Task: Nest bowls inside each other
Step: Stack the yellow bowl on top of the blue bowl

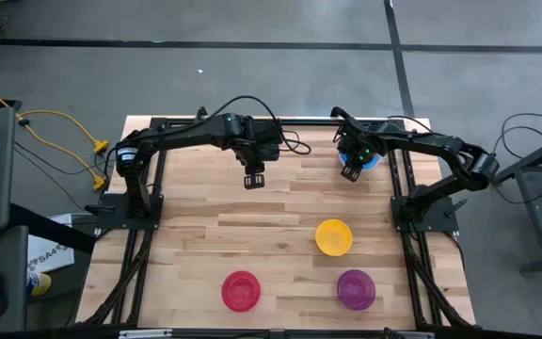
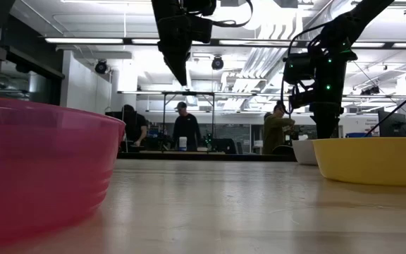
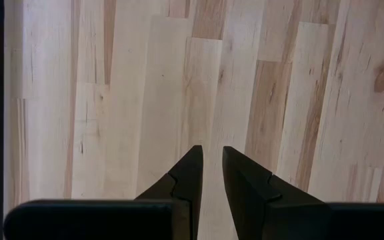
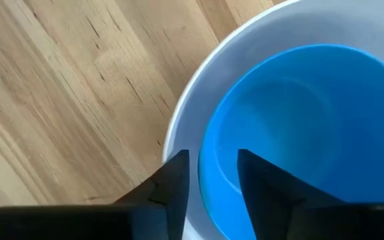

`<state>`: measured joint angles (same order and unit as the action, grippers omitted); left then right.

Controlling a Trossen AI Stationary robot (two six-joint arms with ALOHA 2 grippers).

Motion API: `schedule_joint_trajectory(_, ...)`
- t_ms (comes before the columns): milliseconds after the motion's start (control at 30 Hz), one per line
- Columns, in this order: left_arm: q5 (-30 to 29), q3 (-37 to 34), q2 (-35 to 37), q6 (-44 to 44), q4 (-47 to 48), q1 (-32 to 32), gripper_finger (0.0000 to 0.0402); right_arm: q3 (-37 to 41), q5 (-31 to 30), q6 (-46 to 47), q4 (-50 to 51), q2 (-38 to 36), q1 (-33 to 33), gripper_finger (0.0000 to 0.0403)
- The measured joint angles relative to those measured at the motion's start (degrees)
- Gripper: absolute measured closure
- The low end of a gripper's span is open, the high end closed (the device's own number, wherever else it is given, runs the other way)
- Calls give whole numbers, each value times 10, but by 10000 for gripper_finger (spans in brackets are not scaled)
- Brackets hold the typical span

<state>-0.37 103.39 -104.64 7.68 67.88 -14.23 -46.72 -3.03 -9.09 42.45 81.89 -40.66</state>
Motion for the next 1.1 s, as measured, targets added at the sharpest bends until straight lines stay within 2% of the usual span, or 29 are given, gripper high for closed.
schedule_joint_trajectory(333, 0, 0, 0, 0, 0, 0, 343, -61, 2, -2, 28, 0, 0, 268)
schedule_joint_trajectory(700, 0, 0, 0, 1, 0, 0, 343, -129, 4, 8, 118, 0, 4, 268)
schedule_joint_trajectory(900, 0, 0, 0, 1, 0, 0, 343, -141, 22, 24, 144, -2, 37, 268)
schedule_joint_trajectory(1100, 0, 0, 0, -4, 6, 0, 343, -142, 37, 54, 159, -3, 100, 268)
